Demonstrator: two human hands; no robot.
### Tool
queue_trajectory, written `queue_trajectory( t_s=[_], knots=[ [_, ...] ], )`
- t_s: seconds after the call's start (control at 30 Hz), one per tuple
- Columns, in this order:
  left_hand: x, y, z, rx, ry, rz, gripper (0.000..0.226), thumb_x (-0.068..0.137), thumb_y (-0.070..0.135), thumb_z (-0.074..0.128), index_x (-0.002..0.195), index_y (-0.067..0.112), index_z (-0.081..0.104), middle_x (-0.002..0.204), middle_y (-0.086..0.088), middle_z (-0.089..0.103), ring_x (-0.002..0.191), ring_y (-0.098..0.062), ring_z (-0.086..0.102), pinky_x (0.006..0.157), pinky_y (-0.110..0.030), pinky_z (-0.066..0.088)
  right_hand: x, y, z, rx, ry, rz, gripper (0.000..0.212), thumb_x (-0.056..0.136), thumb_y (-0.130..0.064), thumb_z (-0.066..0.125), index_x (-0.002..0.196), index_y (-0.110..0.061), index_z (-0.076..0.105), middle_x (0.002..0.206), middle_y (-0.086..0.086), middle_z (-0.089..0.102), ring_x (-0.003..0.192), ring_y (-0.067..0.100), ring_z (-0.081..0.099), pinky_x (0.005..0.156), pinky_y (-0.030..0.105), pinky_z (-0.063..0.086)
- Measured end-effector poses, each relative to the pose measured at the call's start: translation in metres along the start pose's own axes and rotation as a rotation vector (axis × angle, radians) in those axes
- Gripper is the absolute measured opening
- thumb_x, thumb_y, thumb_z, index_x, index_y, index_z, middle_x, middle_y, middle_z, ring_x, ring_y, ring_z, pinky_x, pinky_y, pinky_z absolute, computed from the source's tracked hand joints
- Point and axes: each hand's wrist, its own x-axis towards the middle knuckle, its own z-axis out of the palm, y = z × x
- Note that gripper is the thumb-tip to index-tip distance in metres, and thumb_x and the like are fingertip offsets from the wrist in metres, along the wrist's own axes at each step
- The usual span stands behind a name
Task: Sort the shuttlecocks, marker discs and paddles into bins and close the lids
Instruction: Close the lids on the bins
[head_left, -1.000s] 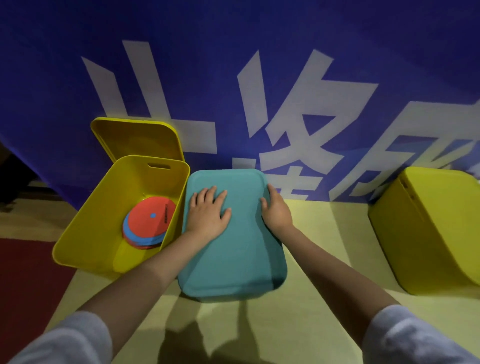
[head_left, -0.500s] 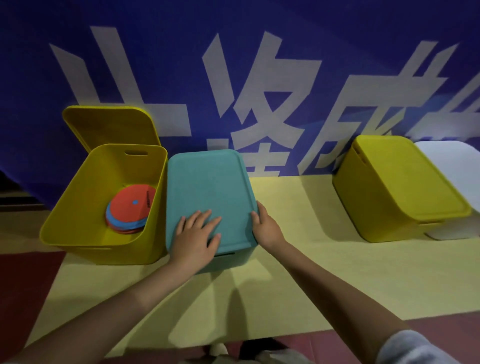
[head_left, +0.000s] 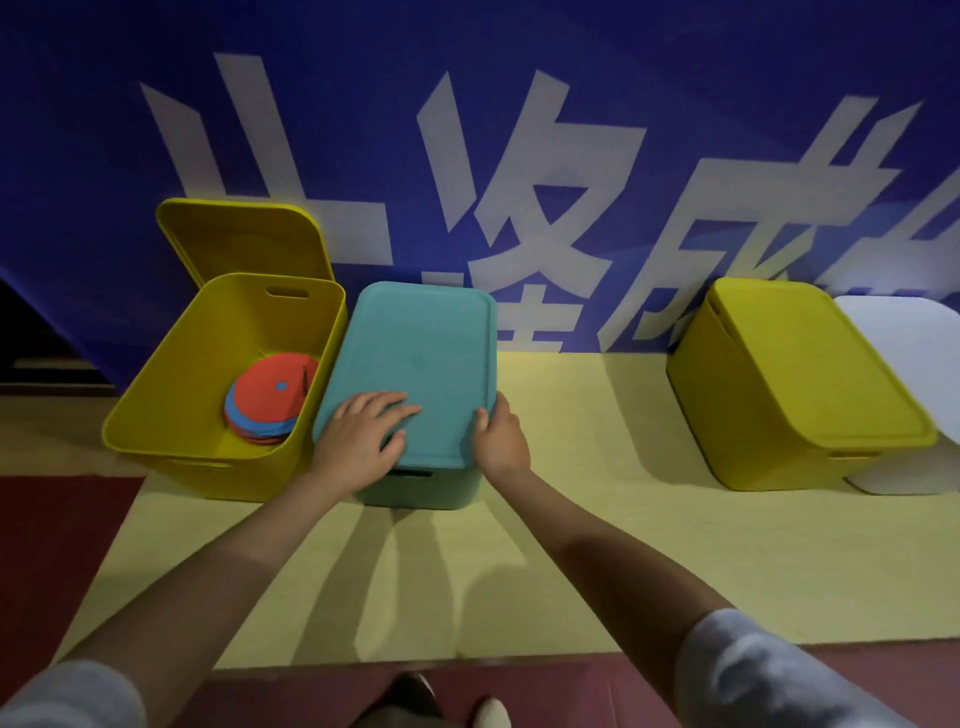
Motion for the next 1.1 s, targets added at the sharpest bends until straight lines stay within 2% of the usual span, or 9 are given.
queue_trajectory(
  t_s=[0.13, 0.2, 0.33, 0.5, 0.63, 0.83, 0.93, 1.0, 1.1],
  knots=[
    [0.012, -0.004, -0.006, -0.103, -0.033, -0.025, 0.041, 0.088, 0.045, 0.043, 0.125, 0.034, 0.058, 0.13, 0.009, 0.053, 0.122, -0.017, 0.044, 0.101, -0.037, 0.035, 0.003, -0.011, -0.013, -0.238, 0.085, -0.077, 0.054, 0.096, -0.031, 0.047, 0.144, -0.023, 0.024, 0.129, 0.01, 0.043, 0.12, 0.026, 0.044, 0.094, 0.039, 0.046],
    [0.028, -0.01, -0.017, -0.285, -0.037, -0.059, 0.029, 0.092, 0.034, 0.054, 0.119, 0.029, 0.063, 0.12, 0.004, 0.058, 0.111, -0.016, 0.051, 0.097, -0.034, 0.041, 0.009, -0.02, -0.012, -0.268, 0.124, -0.156, 0.059, 0.092, -0.028, 0.053, 0.145, -0.023, 0.026, 0.134, 0.009, 0.043, 0.123, 0.026, 0.041, 0.1, 0.04, 0.045],
    [0.056, -0.04, -0.063, -0.598, 0.154, -0.169, 0.025, 0.092, 0.014, 0.057, 0.115, 0.015, 0.066, 0.111, -0.007, 0.058, 0.09, -0.016, 0.057, 0.083, -0.025, 0.043, 0.029, -0.064, -0.003, -0.165, 0.126, -0.289, 0.055, 0.095, -0.026, 0.051, 0.146, -0.021, 0.032, 0.139, 0.006, 0.046, 0.126, 0.024, 0.044, 0.104, 0.038, 0.041],
    [0.073, -0.13, -0.121, -0.564, 0.343, -0.284, 0.036, 0.091, 0.019, 0.057, 0.127, 0.017, 0.057, 0.123, -0.011, 0.053, 0.109, -0.027, 0.056, 0.094, -0.035, 0.045, 0.063, -0.143, 0.03, -0.065, 0.106, -0.353, 0.05, 0.095, -0.024, 0.049, 0.143, -0.018, 0.038, 0.135, 0.009, 0.052, 0.122, 0.024, 0.05, 0.1, 0.037, 0.042],
    [0.089, -0.203, -0.153, -0.494, 0.369, -0.438, 0.052, 0.094, 0.032, 0.052, 0.143, 0.021, 0.038, 0.144, -0.013, 0.036, 0.131, -0.034, 0.035, 0.108, -0.043, 0.033, 0.092, -0.201, 0.058, -0.014, 0.119, -0.403, 0.05, 0.095, -0.024, 0.049, 0.143, -0.017, 0.038, 0.14, 0.01, 0.048, 0.128, 0.025, 0.045, 0.104, 0.04, 0.04],
    [0.127, -0.285, -0.165, -0.62, 0.372, -0.652, 0.06, 0.097, 0.04, 0.046, 0.149, 0.018, 0.026, 0.15, -0.016, 0.027, 0.134, -0.036, 0.033, 0.106, -0.046, 0.034, 0.138, -0.264, 0.1, 0.068, 0.042, -0.377, 0.051, 0.098, -0.029, 0.048, 0.146, -0.019, 0.033, 0.148, 0.005, 0.04, 0.134, 0.024, 0.04, 0.109, 0.041, 0.037],
    [0.136, -0.304, -0.154, -0.83, 0.316, -0.701, 0.062, 0.098, 0.041, 0.045, 0.15, 0.021, 0.02, 0.152, -0.017, 0.024, 0.135, -0.036, 0.033, 0.107, -0.046, 0.032, 0.155, -0.276, 0.129, 0.182, -0.055, -0.336, 0.05, 0.098, -0.038, 0.047, 0.144, -0.024, 0.033, 0.147, 0.004, 0.037, 0.133, 0.023, 0.041, 0.107, 0.042, 0.041],
    [0.134, -0.307, -0.143, -0.966, 0.304, -0.675, 0.062, 0.098, 0.04, 0.045, 0.151, 0.028, 0.015, 0.155, -0.015, 0.017, 0.138, -0.034, 0.03, 0.107, -0.044, 0.031, 0.164, -0.277, 0.145, 0.269, -0.026, -0.293, 0.049, 0.097, -0.048, 0.044, 0.14, -0.026, 0.035, 0.142, 0.003, 0.037, 0.127, 0.022, 0.044, 0.102, 0.04, 0.045],
    [0.13, -0.309, -0.133, -1.028, 0.394, -0.643, 0.051, 0.097, 0.04, 0.047, 0.144, 0.03, 0.032, 0.147, -0.012, 0.025, 0.127, -0.03, 0.04, 0.095, -0.035, 0.036, 0.175, -0.279, 0.154, 0.339, 0.081, -0.228, 0.042, 0.097, -0.051, 0.038, 0.124, -0.02, 0.045, 0.127, 0.007, 0.043, 0.11, 0.017, 0.049, 0.09, 0.029, 0.045]
  ],
)
